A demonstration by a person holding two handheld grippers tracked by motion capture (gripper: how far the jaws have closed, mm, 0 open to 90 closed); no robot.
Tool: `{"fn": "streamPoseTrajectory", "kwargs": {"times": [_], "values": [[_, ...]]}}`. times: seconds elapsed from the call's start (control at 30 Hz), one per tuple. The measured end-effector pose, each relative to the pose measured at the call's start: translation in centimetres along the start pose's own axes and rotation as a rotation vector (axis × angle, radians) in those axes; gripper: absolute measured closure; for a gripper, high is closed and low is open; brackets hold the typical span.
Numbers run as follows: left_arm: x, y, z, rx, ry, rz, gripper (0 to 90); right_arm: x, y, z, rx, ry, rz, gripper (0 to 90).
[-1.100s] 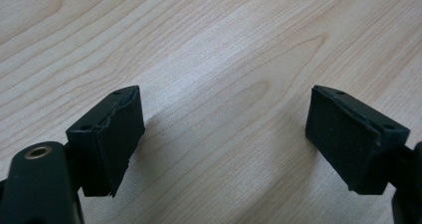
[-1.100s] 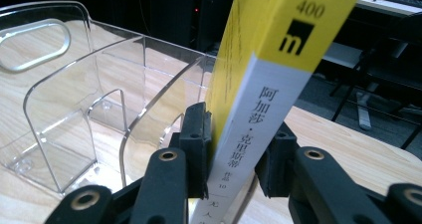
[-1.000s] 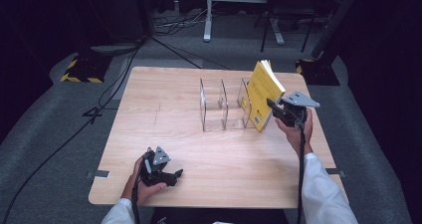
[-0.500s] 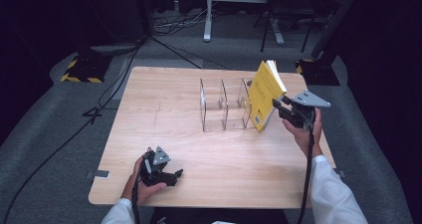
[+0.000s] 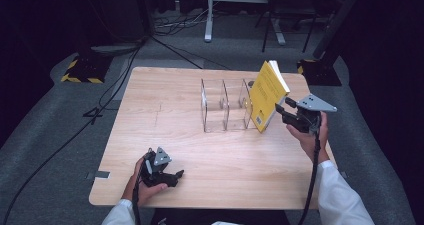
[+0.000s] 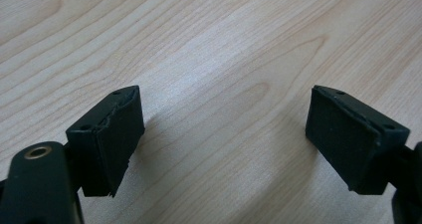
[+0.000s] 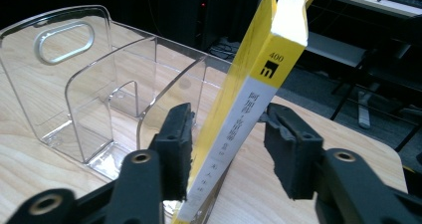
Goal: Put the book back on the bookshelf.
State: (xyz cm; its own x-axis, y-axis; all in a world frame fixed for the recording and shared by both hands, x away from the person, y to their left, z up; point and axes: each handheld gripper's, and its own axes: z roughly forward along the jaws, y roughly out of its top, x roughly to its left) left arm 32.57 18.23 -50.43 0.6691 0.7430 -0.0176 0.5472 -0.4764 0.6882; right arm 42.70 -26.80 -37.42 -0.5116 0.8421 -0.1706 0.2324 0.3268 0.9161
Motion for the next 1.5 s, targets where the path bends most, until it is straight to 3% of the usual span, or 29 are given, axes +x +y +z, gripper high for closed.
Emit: {"fn": "streamPoseTrajectory", "kwargs": {"times": [0.1,0.4,0.93,1.27,1.4,1.5], "values": [[0.0,0.0,0.0,0.0,0.0,0.0,15.9,0.2,-0.3,-0.5,0.004,-0.01,-0.024,51.1],[0.0,0.0,0.0,0.0,0.0,0.0,15.9,0.3,-1.4,-1.7,0.02,0.018,-0.059,48.2],[0.0,0.0,0.0,0.0,0.001,0.001,15.9,0.8,-4.5,-3.2,0.123,0.059,-0.142,42.3],[0.0,0.0,0.0,-0.001,0.001,0.001,16.0,1.0,-8.2,-4.4,0.215,0.122,-0.193,37.6],[0.0,0.0,0.0,-0.001,0.001,0.001,15.9,0.8,-9.6,-5.0,0.233,0.135,-0.189,36.2],[0.0,0.0,0.0,-0.001,0.001,0.001,15.9,0.7,-10.9,-5.4,0.24,0.132,-0.161,35.7]]}}
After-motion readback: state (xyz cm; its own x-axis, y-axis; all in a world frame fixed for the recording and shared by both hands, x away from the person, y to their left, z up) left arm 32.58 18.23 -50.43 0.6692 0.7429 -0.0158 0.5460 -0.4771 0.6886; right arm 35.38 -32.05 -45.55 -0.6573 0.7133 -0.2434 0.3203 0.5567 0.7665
